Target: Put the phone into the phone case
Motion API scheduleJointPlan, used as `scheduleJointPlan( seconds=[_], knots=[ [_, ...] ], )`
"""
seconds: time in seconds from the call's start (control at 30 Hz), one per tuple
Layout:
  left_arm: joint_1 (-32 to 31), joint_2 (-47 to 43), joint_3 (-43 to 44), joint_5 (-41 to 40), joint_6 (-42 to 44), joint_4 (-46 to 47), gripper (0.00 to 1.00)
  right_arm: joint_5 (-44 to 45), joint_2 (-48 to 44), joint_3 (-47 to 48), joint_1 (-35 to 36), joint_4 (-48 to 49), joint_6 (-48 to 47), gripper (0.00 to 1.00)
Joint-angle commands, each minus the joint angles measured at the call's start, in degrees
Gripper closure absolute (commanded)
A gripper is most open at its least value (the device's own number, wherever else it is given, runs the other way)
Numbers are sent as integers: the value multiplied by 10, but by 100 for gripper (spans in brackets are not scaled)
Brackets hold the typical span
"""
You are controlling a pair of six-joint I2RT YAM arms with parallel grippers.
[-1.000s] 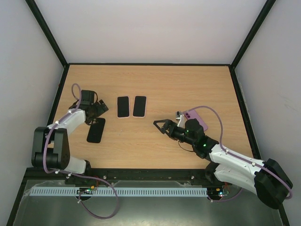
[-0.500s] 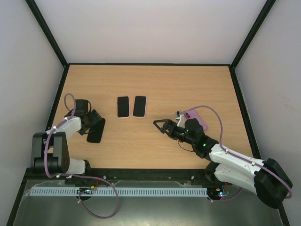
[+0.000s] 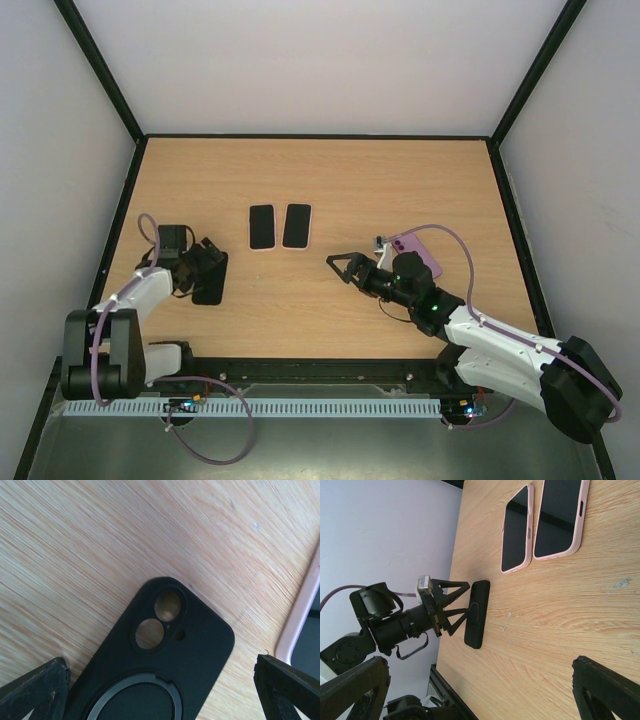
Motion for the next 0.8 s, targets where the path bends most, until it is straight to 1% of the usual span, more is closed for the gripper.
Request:
scheduleJointPlan(
  seconds=[0.0, 0.17, 0.2, 0.27, 0.33, 0.53, 0.67, 0.77],
  knots=[
    [-28, -24, -31, 52, -35, -26, 0, 14, -6, 8, 4, -6, -1, 3],
    [-80, -42, -47, 54, -68, -16, 1, 13, -3, 7, 4, -3, -1, 2],
    [-101, -45, -49, 48, -80, -14, 1, 14, -2, 6, 4, -3, -1, 3],
    [-137, -48, -45, 17, -93, -19, 3, 14, -1, 3, 4, -2, -1, 2],
    [-170, -46, -35, -32, -106, -40, 4, 14, 1, 4, 4, -1, -1, 2],
    [-216, -14, 13, -129, -95, -111, 5, 14, 2, 8, 4, -6, -10, 3],
    [-247, 23, 46, -159, -88, -143, 2, 18, 1, 9, 4, -7, -14, 3],
    [-265, 48, 62, -164, -82, -147, 0, 17, 1, 11, 4, -7, -15, 3]
  ],
)
